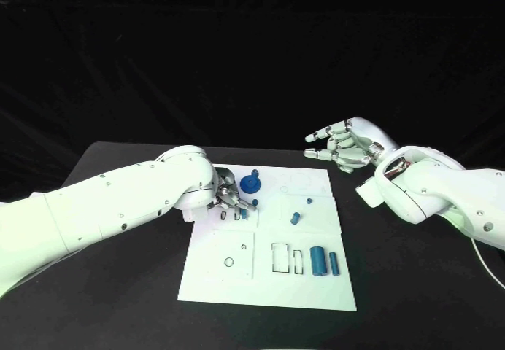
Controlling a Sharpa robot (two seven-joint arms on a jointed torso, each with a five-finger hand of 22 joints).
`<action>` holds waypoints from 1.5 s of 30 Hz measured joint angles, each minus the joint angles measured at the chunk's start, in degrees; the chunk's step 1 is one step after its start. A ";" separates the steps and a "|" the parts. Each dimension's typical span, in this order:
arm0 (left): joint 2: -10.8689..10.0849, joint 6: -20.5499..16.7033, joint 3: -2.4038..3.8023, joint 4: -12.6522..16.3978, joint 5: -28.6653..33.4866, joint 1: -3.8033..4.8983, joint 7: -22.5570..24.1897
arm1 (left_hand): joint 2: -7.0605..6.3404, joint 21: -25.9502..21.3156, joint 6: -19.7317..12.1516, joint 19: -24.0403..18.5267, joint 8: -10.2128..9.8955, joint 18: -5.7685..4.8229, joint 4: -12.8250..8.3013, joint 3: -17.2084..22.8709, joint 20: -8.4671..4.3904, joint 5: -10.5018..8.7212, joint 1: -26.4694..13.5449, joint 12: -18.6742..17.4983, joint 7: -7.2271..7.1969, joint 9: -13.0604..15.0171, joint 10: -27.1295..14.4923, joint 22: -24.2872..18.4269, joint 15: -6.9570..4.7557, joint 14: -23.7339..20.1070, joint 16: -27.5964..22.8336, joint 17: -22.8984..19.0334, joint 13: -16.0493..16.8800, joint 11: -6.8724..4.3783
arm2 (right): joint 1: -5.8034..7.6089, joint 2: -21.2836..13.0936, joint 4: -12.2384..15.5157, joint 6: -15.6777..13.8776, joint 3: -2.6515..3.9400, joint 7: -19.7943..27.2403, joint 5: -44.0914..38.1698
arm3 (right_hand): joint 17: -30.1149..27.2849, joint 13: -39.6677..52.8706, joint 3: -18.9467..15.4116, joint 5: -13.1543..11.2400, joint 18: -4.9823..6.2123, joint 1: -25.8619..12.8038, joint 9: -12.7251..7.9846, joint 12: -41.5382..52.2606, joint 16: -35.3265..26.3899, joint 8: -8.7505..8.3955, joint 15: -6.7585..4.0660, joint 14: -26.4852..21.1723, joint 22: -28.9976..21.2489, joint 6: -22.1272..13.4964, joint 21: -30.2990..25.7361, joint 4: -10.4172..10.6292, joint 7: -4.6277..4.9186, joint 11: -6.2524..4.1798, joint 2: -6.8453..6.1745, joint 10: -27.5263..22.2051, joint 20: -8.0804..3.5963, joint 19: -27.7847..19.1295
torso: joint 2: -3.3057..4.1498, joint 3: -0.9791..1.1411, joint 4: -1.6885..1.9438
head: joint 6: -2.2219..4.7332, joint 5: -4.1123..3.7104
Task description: Assemble the parts on the task board
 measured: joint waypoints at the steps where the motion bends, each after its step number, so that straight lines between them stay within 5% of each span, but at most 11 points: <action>1: 0.11 0.16 0.00 -0.09 -0.01 0.00 -0.01 | -0.16 0.00 0.00 0.00 0.00 0.00 0.00 0.00 0.00 0.00 0.28 0.00 0.00 0.12 0.00 0.00 0.00 0.00 0.00 0.00 0.00 0.00 | 0.00 0.03 0.00 0.02 0.00 0.00 0.00 | 0.00 0.00 0.00 0.00 0.00 0.00 0.00 0.00 0.00 0.00 0.00 0.00 0.00 0.00 0.00 0.00 0.00 0.00 0.00 0.00 0.00 0.00 | 0.00 0.00 0.00 | -0.01 -0.01; 16: 0.84 1.18 0.00 -0.75 -0.04 0.00 -0.04 | 0.67 0.00 -0.42 0.00 0.65 0.00 -0.29 0.29 0.00 0.00 1.99 0.00 -0.01 1.62 0.16 -0.01 0.00 0.00 0.00 -0.01 0.07 -0.16 | -0.02 0.30 -0.08 0.30 -0.01 -0.01 0.00 | 0.00 -0.06 0.00 0.22 0.00 0.00 -0.01 0.00 0.00 0.00 0.00 0.00 -0.12 0.00 -0.27 0.00 0.00 0.00 0.00 0.00 0.00 0.00 | 0.03 0.07 -0.01 | -0.40 -0.10; 23: 0.92 1.37 0.01 -1.07 -0.04 0.00 -0.04 | 1.75 0.00 -0.83 0.00 0.96 -0.88 -0.94 1.90 0.00 0.00 4.79 0.00 -0.02 2.90 0.19 -0.01 -0.12 0.12 0.00 0.04 0.22 -0.19 | -0.05 0.36 -0.16 0.56 -0.02 -0.05 0.00 | 0.04 -0.06 0.00 0.22 0.00 0.00 0.04 0.00 0.00 0.00 0.00 0.00 -0.12 0.00 -0.27 0.00 0.00 0.00 0.00 0.00 0.00 0.00 | 0.03 0.07 0.01 | -0.55 -0.05; 42: 1.45 2.61 0.16 -1.92 -0.02 0.12 0.03 | 1.77 0.23 -1.62 0.00 0.97 -0.87 -3.82 7.04 -0.42 -0.15 11.13 0.00 -0.78 4.53 0.60 -0.01 -0.79 0.08 0.00 0.03 0.83 -0.63 | -0.09 0.40 -0.19 1.11 -0.05 -0.14 0.00 | 0.04 -0.05 0.01 0.56 0.00 0.00 0.03 0.00 -0.34 0.00 0.00 0.00 -0.11 0.00 -0.27 0.00 0.00 0.00 0.00 0.00 0.00 0.00 | 0.01 0.04 0.01 | -1.08 -0.23; 45: 1.42 2.76 0.27 -1.85 0.06 0.28 0.14 | 1.86 0.23 -2.39 -0.09 -0.05 -0.87 -4.90 9.50 -0.93 1.88 13.94 -0.05 -0.71 4.49 0.20 -0.01 -0.84 0.02 0.00 0.03 0.71 -1.05 | -0.10 0.40 -0.18 1.17 -0.06 -0.15 0.00 | 0.03 -0.05 0.01 0.57 0.00 0.00 0.02 0.00 -0.34 0.00 0.00 0.00 -0.11 0.00 -0.27 0.00 0.00 0.00 0.00 0.00 0.00 0.00 | 0.01 0.04 0.04 | -1.14 -0.23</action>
